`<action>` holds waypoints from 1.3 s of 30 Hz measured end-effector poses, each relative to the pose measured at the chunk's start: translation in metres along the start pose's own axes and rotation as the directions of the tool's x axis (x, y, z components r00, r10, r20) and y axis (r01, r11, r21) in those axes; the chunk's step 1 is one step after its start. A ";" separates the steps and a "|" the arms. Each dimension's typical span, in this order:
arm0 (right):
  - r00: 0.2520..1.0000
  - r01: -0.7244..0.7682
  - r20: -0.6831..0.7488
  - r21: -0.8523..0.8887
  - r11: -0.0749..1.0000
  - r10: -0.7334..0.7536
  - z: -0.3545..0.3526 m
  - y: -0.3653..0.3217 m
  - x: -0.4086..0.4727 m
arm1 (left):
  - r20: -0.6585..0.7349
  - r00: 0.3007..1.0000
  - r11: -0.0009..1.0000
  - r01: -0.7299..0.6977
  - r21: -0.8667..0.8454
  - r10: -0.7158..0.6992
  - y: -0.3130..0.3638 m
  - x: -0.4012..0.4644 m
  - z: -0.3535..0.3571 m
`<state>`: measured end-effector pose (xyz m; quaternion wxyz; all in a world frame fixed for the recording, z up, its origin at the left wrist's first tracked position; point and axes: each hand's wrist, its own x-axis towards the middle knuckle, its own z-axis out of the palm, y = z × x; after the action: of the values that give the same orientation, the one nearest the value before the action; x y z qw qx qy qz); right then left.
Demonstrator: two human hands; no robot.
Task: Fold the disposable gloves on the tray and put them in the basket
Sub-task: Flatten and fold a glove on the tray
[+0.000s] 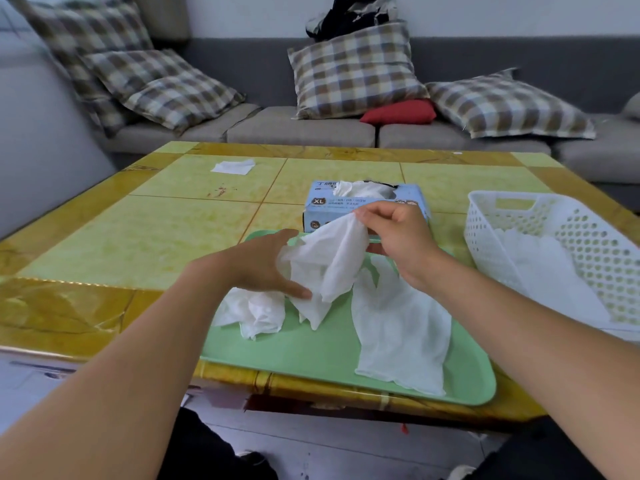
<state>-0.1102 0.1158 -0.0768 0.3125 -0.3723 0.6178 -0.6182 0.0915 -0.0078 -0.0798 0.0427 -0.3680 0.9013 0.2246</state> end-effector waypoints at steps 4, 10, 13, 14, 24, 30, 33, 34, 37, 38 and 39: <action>0.978 -0.194 0.010 0.419 0.887 0.209 0.004 -0.013 0.000 | -0.118 0.993 1.000 -0.013 0.014 0.014 0.011 0.006 0.005; 0.902 -0.405 0.149 0.615 0.676 0.405 0.000 -0.019 -0.007 | -0.168 0.985 0.981 0.007 0.192 0.026 0.014 0.018 0.013; 0.891 -0.422 0.154 0.632 0.650 0.428 -0.012 -0.024 -0.009 | -0.252 0.967 0.989 0.077 0.128 -0.042 0.010 0.019 0.008; 0.890 -0.426 0.158 0.618 0.660 0.427 -0.016 -0.027 -0.011 | -0.262 0.963 0.992 0.083 0.095 -0.055 0.008 0.019 0.008; 0.969 -0.243 0.111 0.599 0.763 0.222 -0.032 -0.061 -0.031 | -0.338 0.874 0.898 -0.415 -0.146 0.349 0.069 -0.020 -0.006; 0.920 -0.393 0.252 0.548 0.739 0.302 -0.039 -0.066 -0.046 | -0.699 0.609 0.653 -0.709 -0.268 0.374 0.114 -0.018 0.001; 0.899 -0.438 0.177 0.357 0.825 0.401 -0.050 -0.060 -0.051 | -0.634 0.762 0.583 -0.575 -0.574 0.128 0.119 -0.023 -0.003; 0.891 -0.450 0.177 0.214 0.867 0.418 -0.053 -0.060 -0.054 | -0.573 0.819 0.551 -0.491 -0.675 0.030 0.120 -0.022 -0.003; 0.893 -0.384 0.235 -0.050 0.922 0.384 -0.059 -0.059 -0.059 | -0.328 0.937 0.437 -0.247 -0.865 -0.119 0.120 -0.015 -0.007; 0.896 -0.361 0.260 -0.043 0.932 0.359 -0.060 -0.060 -0.060 | -0.267 0.958 0.422 -0.200 -0.884 -0.105 0.120 -0.013 -0.007; 0.901 -0.345 0.271 -0.026 0.938 0.338 -0.060 -0.062 -0.061 | -0.227 0.970 0.417 -0.170 -0.893 -0.090 0.121 -0.012 -0.007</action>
<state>-0.1241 0.2019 -0.0175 0.5018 -0.3358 0.6176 -0.5040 0.0180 0.0729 -0.0254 -0.2771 -0.3352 0.6436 0.6297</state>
